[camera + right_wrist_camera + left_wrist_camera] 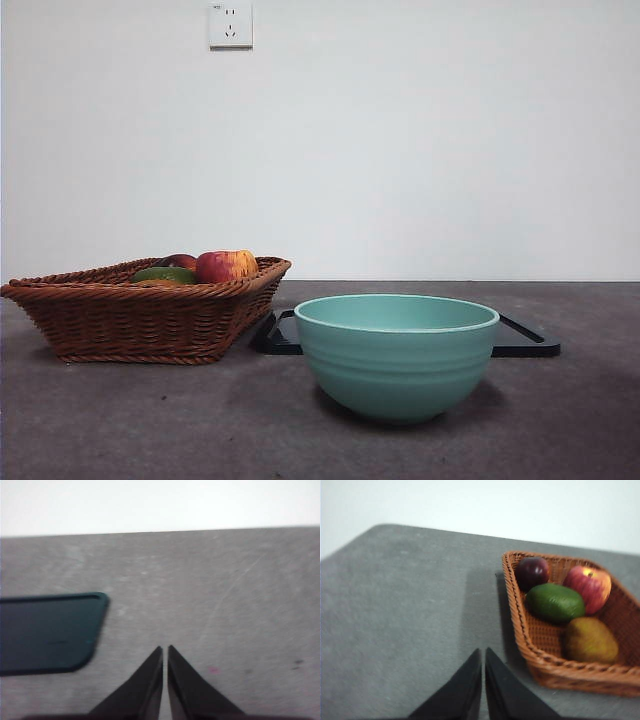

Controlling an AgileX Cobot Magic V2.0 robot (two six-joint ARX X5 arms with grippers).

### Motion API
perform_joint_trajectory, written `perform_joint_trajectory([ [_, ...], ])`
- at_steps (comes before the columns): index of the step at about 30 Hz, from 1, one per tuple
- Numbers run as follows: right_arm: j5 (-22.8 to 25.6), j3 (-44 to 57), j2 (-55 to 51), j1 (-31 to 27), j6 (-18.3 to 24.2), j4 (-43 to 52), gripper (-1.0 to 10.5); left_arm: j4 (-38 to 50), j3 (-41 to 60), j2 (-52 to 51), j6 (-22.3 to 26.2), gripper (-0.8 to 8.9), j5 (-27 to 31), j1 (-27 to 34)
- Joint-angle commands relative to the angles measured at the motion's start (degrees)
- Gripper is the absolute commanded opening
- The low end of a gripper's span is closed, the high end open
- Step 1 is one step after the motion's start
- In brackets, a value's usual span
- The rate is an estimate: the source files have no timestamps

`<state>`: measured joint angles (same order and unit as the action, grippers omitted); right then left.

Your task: Pick up the wifruite, put it on the bowl, pick up the plate, put it on desk

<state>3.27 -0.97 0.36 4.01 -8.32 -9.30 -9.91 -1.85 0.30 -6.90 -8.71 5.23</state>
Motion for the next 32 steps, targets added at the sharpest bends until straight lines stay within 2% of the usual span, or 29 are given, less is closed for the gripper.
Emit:
perform_joint_trajectory([
  [1, -3.13, 0.22, -0.15, -0.07, -7.67, 0.33, 0.1, -0.39, 1.14, -0.11, -10.54, 0.11, 0.13, 0.11],
  [6, -6.34, 0.11, -0.15, -0.07, -11.1, 2.67, 0.1, -0.44, 0.66, -0.11, -16.72, 0.11, -0.15, 0.11],
  [9, -8.48, 0.11, -0.15, -0.07, -11.74, 7.3, 0.1, -0.42, -0.37, -0.11, -18.67, 0.11, -1.22, 0.11],
  [12, -8.31, -0.79, -0.15, -0.07, -12.48, 10.03, 0.1, -0.39, -1.99, -0.11, -19.54, 0.11, -2.47, 0.11],
  [23, -7.76, -11.78, -0.09, -0.07, -10.99, 9.33, 0.1, -1.46, -13.7, 0.22, -19.28, 0.11, -3.98, 0.11],
  [28, -7.74, -19.41, 1.4, -0.07, -7.85, 5.18, 0.1, -6.23, -21.53, 2.8, -17.97, 0.11, -3.98, 0.11],
  [32, -7.76, -26.29, 4.59, -0.09, -7.02, 0.26, 0.1, -11.56, -28.11, 6.51, -15.76, 0.11, -4.02, 0.11],
])
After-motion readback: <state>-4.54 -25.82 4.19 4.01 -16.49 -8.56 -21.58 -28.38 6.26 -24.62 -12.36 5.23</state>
